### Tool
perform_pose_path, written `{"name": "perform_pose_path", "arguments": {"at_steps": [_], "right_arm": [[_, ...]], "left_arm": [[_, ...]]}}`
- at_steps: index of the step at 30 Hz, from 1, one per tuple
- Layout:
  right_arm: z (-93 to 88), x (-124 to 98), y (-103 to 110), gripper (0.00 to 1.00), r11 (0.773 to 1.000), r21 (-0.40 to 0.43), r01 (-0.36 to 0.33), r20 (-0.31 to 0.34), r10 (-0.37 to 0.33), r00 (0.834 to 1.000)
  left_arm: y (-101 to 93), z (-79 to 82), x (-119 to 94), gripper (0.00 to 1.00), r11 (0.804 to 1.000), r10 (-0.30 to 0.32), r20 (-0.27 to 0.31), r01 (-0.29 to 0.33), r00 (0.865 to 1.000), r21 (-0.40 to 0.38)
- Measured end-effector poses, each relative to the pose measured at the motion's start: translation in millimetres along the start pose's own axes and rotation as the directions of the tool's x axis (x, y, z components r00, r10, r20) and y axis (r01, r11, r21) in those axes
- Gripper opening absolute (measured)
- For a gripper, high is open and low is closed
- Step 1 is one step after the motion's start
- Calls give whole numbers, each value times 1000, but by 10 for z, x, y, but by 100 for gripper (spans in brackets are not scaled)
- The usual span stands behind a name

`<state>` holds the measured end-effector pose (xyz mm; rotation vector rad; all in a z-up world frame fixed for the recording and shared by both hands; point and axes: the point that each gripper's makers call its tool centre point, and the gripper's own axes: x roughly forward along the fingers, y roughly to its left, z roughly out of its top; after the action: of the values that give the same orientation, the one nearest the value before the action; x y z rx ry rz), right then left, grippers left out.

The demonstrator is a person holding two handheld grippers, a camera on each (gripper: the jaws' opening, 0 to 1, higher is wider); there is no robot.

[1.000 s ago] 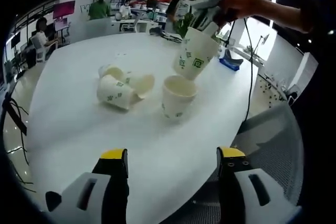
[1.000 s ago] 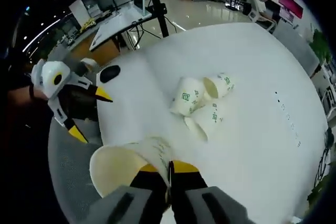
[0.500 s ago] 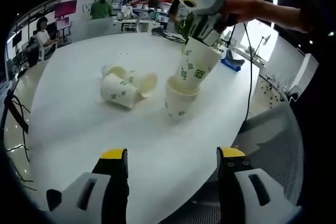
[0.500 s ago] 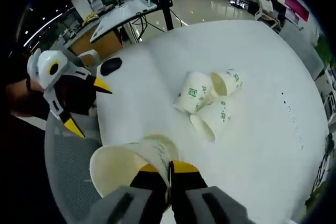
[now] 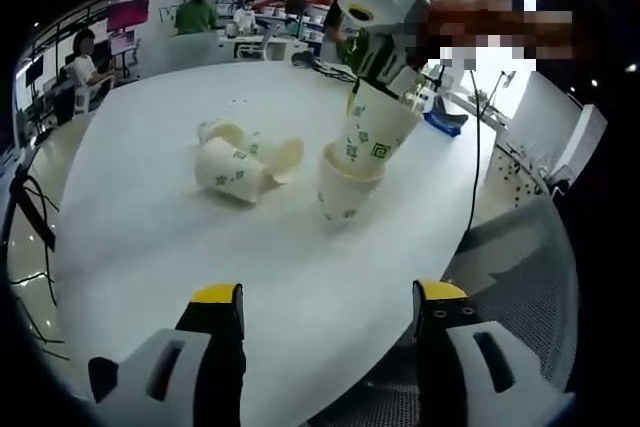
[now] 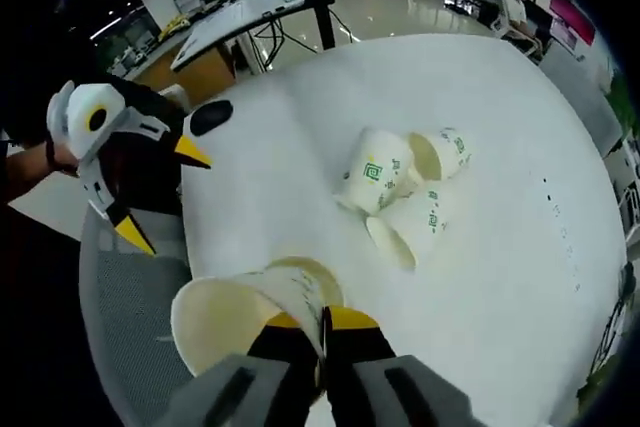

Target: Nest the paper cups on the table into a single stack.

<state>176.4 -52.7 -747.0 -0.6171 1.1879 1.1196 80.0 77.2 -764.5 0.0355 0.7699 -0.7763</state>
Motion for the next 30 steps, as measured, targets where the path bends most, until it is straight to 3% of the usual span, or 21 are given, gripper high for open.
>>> {"name": "perform_pose_path", "arguments": {"at_steps": [15,30], "right_arm": [[-66,102,55,1,1000,-2,-2,-22,2,1000],[-38,69,-8,5,1000,24,11,5,-11,1000]], "left_arm": [[5,-16,17,67,1000,2,-1,-2,1000,-4],[-7,-3,18,67,1000,0,0,0,1000,-4]]}}
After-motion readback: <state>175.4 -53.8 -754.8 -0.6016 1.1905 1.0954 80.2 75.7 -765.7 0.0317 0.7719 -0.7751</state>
